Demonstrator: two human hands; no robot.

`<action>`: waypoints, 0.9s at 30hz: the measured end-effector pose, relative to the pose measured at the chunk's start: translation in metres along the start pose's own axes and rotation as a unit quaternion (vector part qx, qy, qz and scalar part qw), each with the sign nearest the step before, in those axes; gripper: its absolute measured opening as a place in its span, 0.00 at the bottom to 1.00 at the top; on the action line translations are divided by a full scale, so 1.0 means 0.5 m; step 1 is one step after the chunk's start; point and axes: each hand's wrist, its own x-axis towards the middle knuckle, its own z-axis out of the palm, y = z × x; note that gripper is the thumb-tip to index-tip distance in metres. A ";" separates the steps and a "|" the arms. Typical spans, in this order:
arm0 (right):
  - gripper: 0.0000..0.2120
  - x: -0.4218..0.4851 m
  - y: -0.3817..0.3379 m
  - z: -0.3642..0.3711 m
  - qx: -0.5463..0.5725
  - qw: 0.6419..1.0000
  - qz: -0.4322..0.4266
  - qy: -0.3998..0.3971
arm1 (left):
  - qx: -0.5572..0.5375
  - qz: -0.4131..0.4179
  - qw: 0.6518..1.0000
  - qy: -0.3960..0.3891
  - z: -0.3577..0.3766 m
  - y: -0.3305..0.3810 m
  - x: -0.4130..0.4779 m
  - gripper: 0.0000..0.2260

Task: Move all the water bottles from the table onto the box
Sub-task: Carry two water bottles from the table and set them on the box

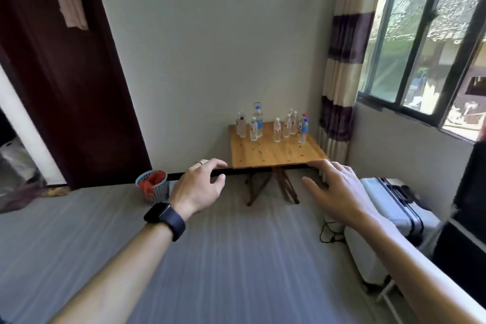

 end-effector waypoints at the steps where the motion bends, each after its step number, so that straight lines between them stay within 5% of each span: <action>1: 0.23 0.038 0.011 0.027 -0.001 1.000 0.001 -0.005 | 0.003 -0.003 1.000 -0.002 0.020 -0.019 0.041 0.13; 8: 0.22 0.316 0.056 0.148 -0.007 0.999 0.020 -0.024 | -0.011 -0.005 1.000 -0.025 0.146 -0.106 0.326 0.21; 20: 0.18 0.752 0.273 0.320 -0.009 1.000 0.016 0.012 | 0.049 0.021 0.998 -0.046 0.402 -0.159 0.791 0.19; 27: 0.19 1.008 0.394 0.417 0.019 0.999 0.013 -0.032 | 0.039 -0.046 0.997 -0.039 0.506 -0.193 1.026 0.17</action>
